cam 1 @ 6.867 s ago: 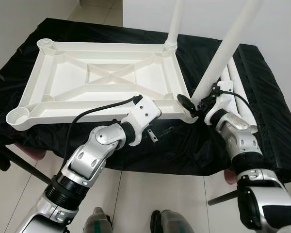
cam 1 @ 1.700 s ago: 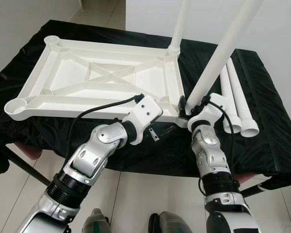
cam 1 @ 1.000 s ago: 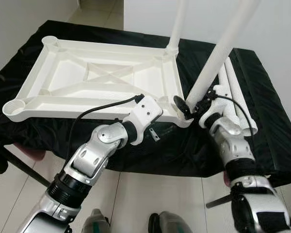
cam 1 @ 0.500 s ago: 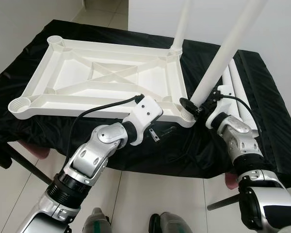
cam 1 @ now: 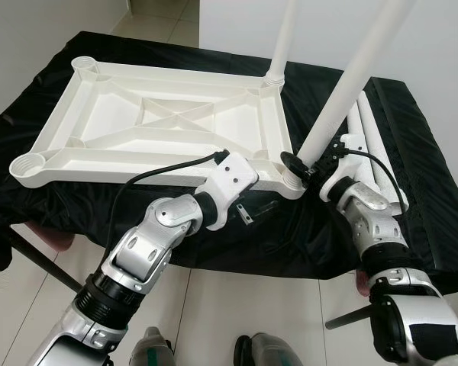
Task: Building children table
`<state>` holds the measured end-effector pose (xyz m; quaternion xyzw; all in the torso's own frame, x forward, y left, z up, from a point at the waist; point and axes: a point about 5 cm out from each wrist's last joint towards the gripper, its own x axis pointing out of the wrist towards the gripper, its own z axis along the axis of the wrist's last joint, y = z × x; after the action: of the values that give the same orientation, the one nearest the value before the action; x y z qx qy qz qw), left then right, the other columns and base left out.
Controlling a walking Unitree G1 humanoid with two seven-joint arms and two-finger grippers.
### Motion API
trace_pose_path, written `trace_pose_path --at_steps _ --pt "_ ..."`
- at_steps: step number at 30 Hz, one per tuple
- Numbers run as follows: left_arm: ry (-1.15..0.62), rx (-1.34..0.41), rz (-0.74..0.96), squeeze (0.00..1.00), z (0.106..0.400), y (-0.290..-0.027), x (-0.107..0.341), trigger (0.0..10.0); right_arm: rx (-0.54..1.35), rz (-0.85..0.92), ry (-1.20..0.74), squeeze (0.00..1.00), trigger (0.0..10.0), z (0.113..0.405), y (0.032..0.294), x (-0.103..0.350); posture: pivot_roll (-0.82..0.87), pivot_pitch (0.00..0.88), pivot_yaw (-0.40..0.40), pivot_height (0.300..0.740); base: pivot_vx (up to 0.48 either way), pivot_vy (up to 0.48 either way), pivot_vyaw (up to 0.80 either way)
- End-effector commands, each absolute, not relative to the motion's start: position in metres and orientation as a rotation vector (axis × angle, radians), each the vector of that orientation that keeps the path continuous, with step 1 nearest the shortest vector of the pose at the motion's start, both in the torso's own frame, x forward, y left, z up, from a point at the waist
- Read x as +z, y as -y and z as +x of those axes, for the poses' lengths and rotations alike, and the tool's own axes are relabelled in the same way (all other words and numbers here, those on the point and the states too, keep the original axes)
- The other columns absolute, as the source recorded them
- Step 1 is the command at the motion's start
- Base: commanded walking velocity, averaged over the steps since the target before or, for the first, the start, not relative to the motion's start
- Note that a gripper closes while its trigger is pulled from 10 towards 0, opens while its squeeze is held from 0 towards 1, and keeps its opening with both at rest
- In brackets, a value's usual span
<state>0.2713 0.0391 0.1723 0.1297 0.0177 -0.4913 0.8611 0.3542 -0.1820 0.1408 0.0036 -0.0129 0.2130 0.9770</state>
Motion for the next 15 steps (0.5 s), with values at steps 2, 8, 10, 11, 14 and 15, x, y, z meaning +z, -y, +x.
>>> trace_pose_path --at_steps 2,8,10,11,14,15 --pt "-0.054 -1.094 0.262 0.00 0.264 -0.035 0.170 10.0 0.308 0.054 0.035 0.00 10.0 0.352 0.181 0.144 -0.03 0.001 -0.049 0.740 0.000 0.000 0.00" --pt "-0.055 -1.097 0.262 0.00 0.264 -0.035 0.169 10.0 0.176 0.064 0.055 0.00 10.0 0.348 0.178 0.146 -0.03 0.000 -0.051 0.740 0.000 0.000 0.00" --pt "-0.056 -1.098 0.262 0.00 0.263 -0.035 0.169 10.0 0.129 0.067 0.061 0.00 10.0 0.346 0.177 0.145 -0.02 0.000 -0.053 0.740 0.000 0.000 0.00" --pt "-0.056 -1.098 0.262 0.00 0.263 -0.035 0.169 10.0 0.129 0.067 0.061 0.00 10.0 0.346 0.177 0.145 -0.02 0.000 -0.053 0.740 0.000 0.000 0.00" --pt "-0.058 -1.099 0.262 0.00 0.262 -0.035 0.168 10.0 0.000 0.075 0.062 0.00 10.0 0.334 0.171 0.142 -0.02 0.000 -0.055 0.740 0.000 0.000 0.00" --pt "-0.058 -1.099 0.262 0.00 0.262 -0.035 0.168 10.0 0.000 0.075 0.062 0.00 10.0 0.334 0.171 0.142 -0.02 0.000 -0.055 0.740 0.000 0.000 0.00"
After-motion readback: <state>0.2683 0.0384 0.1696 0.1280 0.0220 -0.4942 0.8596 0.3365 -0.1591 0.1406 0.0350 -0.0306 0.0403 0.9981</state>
